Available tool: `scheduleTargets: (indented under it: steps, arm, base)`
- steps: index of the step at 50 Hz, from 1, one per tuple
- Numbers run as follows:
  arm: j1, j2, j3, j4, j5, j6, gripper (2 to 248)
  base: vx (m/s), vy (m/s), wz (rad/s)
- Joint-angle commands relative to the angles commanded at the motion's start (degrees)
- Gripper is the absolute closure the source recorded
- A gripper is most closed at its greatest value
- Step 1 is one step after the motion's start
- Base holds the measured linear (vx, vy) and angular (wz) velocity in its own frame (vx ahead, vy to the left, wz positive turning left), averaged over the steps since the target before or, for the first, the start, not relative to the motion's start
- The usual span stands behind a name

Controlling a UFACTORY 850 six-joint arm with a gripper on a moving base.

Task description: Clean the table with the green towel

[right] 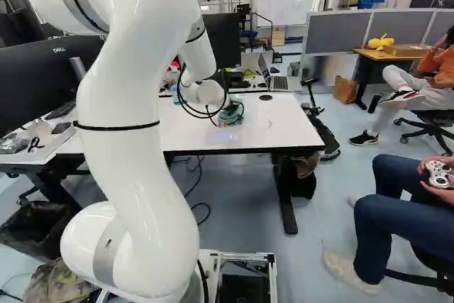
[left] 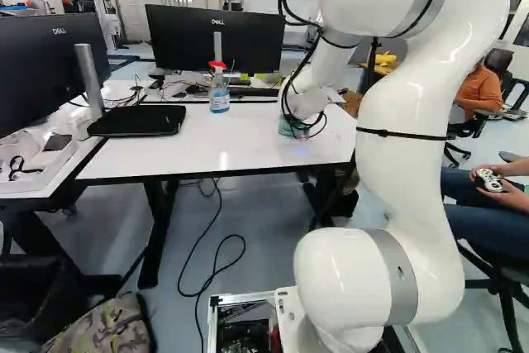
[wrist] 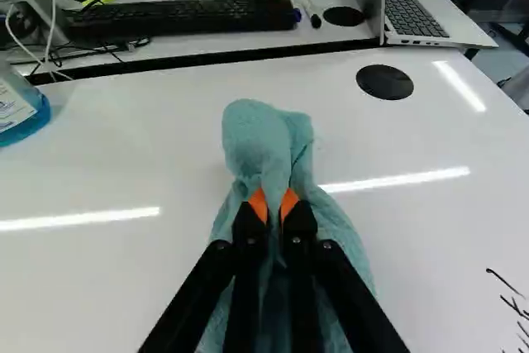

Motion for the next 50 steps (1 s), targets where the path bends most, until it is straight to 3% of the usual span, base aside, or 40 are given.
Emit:
scheduleTargets:
  steps: [13,26,50]
  arm:
    - [2.15,0.13,0.16,0.0,0.0,0.0,212]
    - [3.64,-1.93,-2.48,0.0,0.0,0.0,212]
    - [1.71,-6.15,-7.99,0.0,0.0,0.0,212]
  base:
    - [0.0,0.0,0.0]
    - [0.0,0.0,0.0]
    - [0.0,0.0,0.0]
